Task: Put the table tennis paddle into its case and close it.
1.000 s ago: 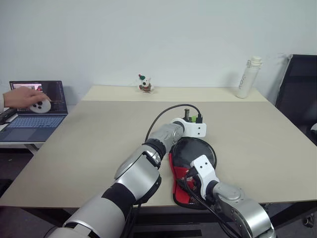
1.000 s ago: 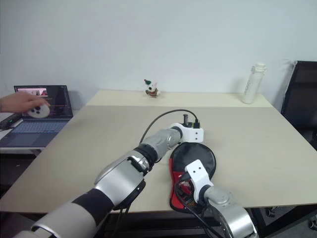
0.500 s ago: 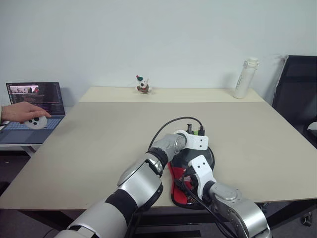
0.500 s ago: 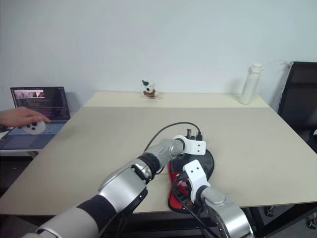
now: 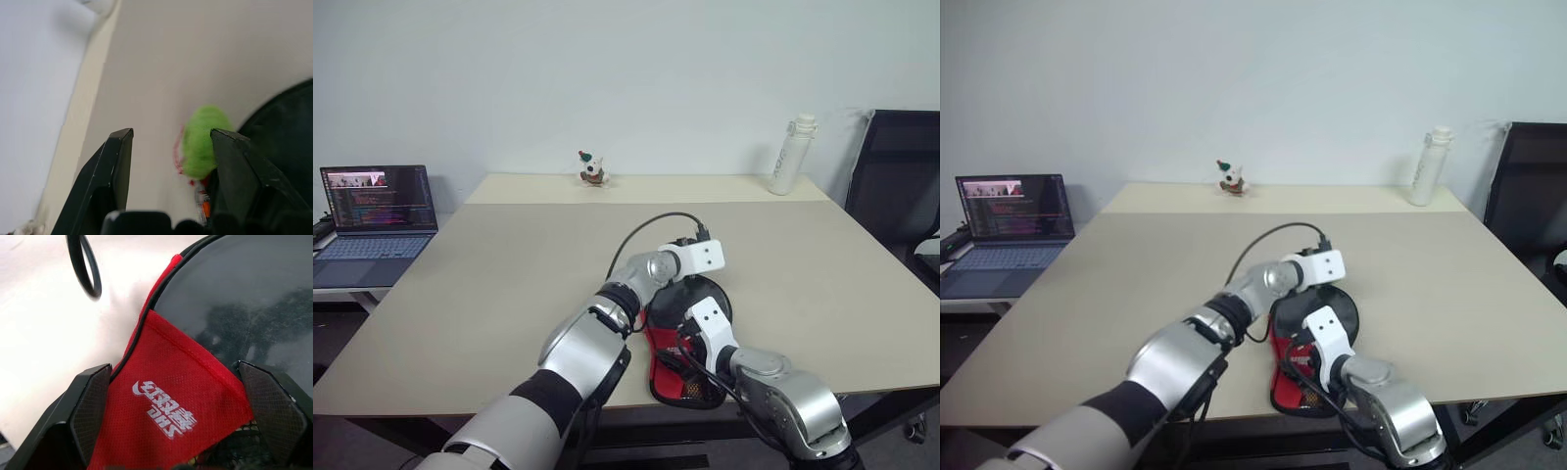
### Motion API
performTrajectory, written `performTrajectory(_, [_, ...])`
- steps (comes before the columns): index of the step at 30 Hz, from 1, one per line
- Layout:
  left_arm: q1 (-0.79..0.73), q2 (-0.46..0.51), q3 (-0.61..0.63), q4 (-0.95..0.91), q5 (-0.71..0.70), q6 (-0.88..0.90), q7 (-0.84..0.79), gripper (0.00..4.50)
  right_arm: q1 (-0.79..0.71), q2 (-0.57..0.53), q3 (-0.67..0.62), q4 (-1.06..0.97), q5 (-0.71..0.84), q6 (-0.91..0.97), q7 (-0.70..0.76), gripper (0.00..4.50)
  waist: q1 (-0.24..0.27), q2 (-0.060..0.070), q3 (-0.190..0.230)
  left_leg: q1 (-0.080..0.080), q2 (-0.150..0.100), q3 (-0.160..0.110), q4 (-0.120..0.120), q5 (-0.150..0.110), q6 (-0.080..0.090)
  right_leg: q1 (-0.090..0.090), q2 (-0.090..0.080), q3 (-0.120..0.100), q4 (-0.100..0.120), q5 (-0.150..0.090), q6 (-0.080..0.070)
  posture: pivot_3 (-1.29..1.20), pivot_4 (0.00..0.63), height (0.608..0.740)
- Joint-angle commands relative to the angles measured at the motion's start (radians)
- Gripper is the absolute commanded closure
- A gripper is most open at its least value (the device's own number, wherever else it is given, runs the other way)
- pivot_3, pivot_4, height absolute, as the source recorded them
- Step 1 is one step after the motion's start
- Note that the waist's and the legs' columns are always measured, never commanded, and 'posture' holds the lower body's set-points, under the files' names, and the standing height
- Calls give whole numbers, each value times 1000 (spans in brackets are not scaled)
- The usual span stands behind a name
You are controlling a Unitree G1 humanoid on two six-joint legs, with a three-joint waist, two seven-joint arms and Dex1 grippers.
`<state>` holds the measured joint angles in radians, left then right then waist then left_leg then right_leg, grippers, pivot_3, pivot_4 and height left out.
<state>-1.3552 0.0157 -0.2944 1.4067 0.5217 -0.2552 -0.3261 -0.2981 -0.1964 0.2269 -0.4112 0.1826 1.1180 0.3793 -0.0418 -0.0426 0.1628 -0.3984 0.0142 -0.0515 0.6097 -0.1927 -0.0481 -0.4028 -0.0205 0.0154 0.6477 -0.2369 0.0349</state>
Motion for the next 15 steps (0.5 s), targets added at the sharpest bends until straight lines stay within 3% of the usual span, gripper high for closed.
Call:
performTrajectory(1, [-27,57,103,-60,-119,-40,-91,1780,2,-27,-25,33,46,100,23,0,0,0,0,0,0,0,0,0,0,0,0,0,0,0,0,0,150,740])
performTrajectory(6, [50,178,273,-153,-342,-19,-361,1780,-50,-56,-133,-192,191,235,87,0,0,6,8,-4,0,1,-1,0,0,-4,0,1,-1,0,-1,0,150,740])
performTrajectory(10, [178,220,423,-336,-594,219,-621,1780,-84,-90,-228,-277,286,290,137,0,6,8,11,-8,-1,-1,-1,-1,0,-6,0,-1,0,-1,-1,0,150,740])
performTrajectory(15, [426,251,373,-769,-725,456,-805,1780,-152,-149,-338,-319,397,359,191,0,8,9,13,-12,-1,-2,0,-1,0,-8,-1,-1,-1,-1,-2,0,150,740])
